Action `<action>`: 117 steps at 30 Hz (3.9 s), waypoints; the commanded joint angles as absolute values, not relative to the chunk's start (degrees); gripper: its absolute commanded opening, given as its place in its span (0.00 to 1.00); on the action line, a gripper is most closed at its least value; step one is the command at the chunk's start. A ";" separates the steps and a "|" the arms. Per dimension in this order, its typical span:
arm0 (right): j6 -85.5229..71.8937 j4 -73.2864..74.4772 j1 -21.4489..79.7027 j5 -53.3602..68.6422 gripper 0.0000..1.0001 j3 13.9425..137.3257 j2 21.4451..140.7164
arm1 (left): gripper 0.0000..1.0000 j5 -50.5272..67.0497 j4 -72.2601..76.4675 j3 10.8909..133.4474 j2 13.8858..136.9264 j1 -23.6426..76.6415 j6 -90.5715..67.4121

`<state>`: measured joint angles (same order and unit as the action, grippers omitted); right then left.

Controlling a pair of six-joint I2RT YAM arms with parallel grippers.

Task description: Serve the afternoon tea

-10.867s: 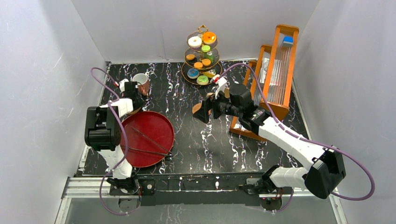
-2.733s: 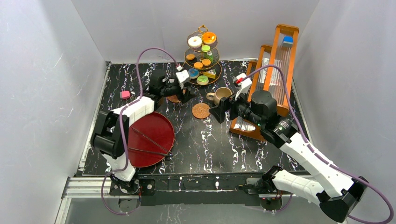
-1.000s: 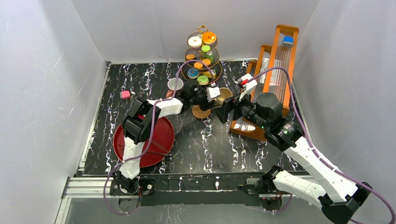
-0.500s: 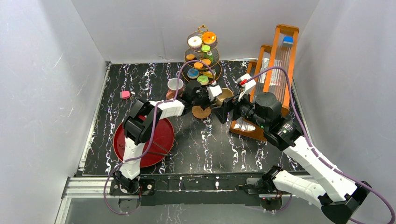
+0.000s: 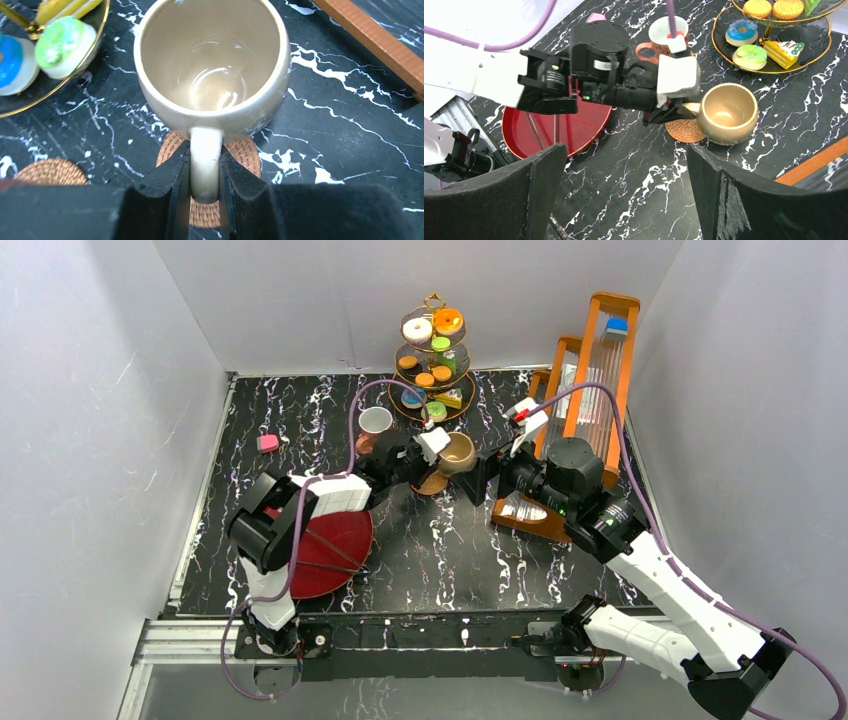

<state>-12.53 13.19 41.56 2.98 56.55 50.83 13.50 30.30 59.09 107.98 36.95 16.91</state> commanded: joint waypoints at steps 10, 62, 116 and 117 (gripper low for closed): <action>-12.81 10.47 41.28 2.70 0.99 57.58 49.29 | 0.00 7.88 42.48 50.09 93.04 35.33 13.22; -13.16 8.87 41.23 3.56 0.99 56.96 50.45 | 0.00 7.03 38.77 43.92 91.70 35.07 14.49; -17.28 22.92 41.27 -8.60 0.99 64.44 65.73 | 0.91 -25.16 -23.16 60.36 56.43 34.19 -19.26; -17.23 23.98 41.24 -9.40 0.99 65.06 66.49 | 0.91 -23.59 -24.92 60.23 56.54 34.19 -20.30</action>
<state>-15.97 20.71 41.45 -4.16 60.38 64.79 -21.78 -14.00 58.37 57.63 34.59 -11.64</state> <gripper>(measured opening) 0.985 0.905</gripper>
